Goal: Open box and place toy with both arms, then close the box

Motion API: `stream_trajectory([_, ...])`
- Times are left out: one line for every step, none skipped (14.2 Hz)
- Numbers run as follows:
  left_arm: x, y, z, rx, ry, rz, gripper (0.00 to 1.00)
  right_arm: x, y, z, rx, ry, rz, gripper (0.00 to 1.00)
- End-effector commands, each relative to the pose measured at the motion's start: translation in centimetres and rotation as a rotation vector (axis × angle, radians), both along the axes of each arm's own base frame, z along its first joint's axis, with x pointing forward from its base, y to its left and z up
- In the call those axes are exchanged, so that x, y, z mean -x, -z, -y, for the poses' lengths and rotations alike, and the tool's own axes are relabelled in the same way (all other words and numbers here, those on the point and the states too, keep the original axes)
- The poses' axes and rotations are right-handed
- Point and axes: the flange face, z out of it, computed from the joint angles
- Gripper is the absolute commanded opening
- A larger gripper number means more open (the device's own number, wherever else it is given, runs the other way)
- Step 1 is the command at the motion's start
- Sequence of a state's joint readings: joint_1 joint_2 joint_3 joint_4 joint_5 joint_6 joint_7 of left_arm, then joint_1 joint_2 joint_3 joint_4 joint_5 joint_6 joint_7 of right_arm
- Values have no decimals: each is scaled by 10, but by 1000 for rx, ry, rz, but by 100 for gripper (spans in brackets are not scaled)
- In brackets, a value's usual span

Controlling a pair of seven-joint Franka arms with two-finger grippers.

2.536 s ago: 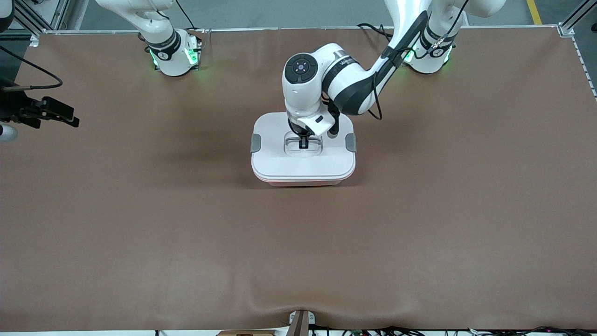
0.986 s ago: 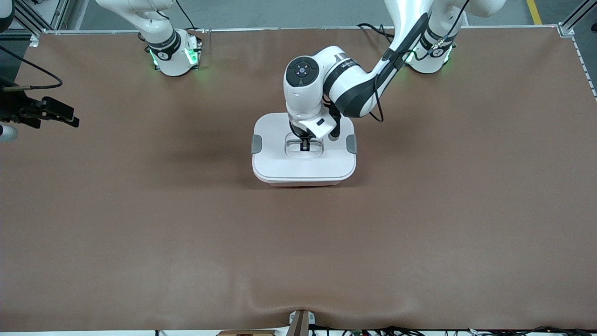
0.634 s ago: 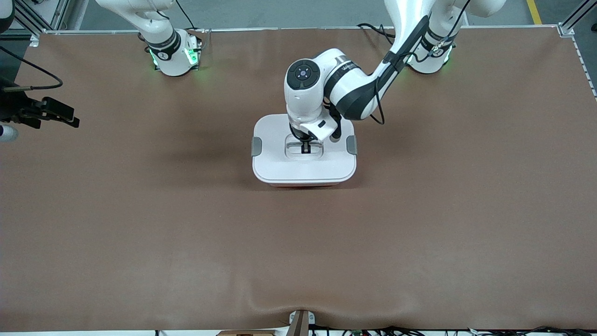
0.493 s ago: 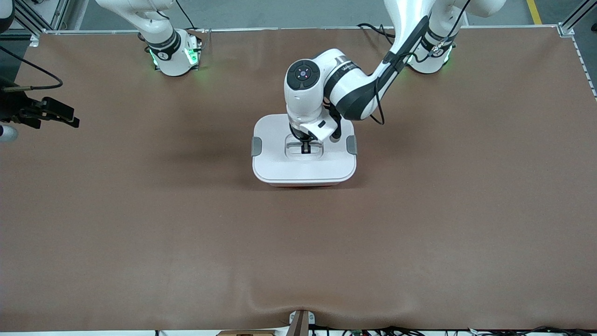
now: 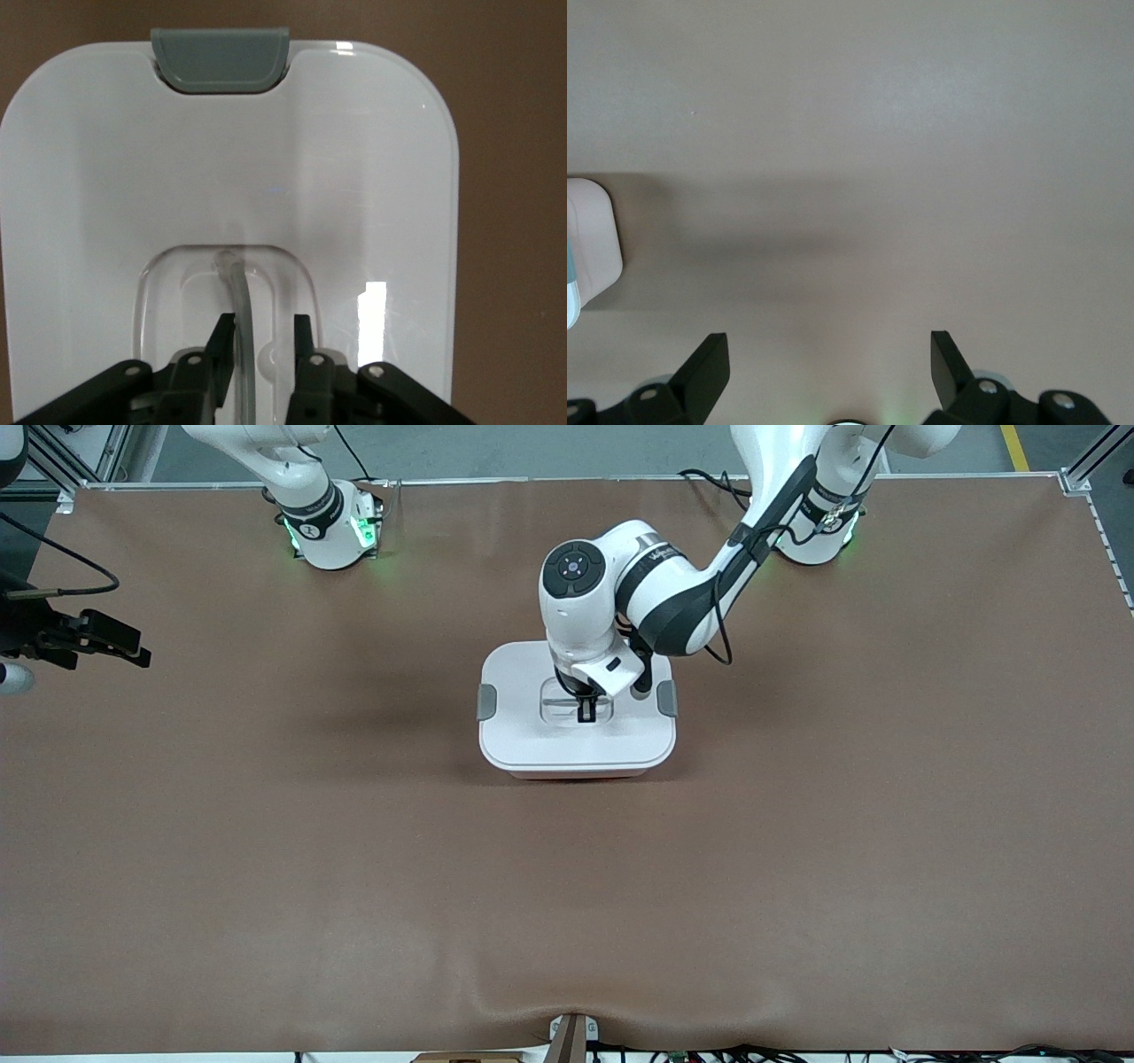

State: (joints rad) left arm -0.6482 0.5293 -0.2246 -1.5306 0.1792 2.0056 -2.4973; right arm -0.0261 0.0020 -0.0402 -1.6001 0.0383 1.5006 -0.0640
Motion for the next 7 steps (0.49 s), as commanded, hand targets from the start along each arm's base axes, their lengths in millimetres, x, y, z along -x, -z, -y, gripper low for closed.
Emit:
stream_trajectory([-9,-21,-2,-37,33,12,100,-1,-1,3,10,10,1,100])
stream_trajectory([-8,-23,-1,-38,73,14,100,-1,-1,2,10,8,1,100])
stream_trajectory([-11,-30,-5,-32,87,21,100,-1,-1,3,10,10,1,100])
stream_trajectory([-13,-39,-8,-28,102,29,100,-1,-1,3,10,10,1,100])
stream_trajectory([-15,-48,-12,-24,123,39,100,-1,-1,3,10,10,1,100])
stream_trajectory([-16,-56,-13,-21,155,46,100,-1,-1,2,10,8,1,100])
stream_trajectory([-20,-60,-20,-27,192,42,100,-1,-1,3,10,10,1,100])
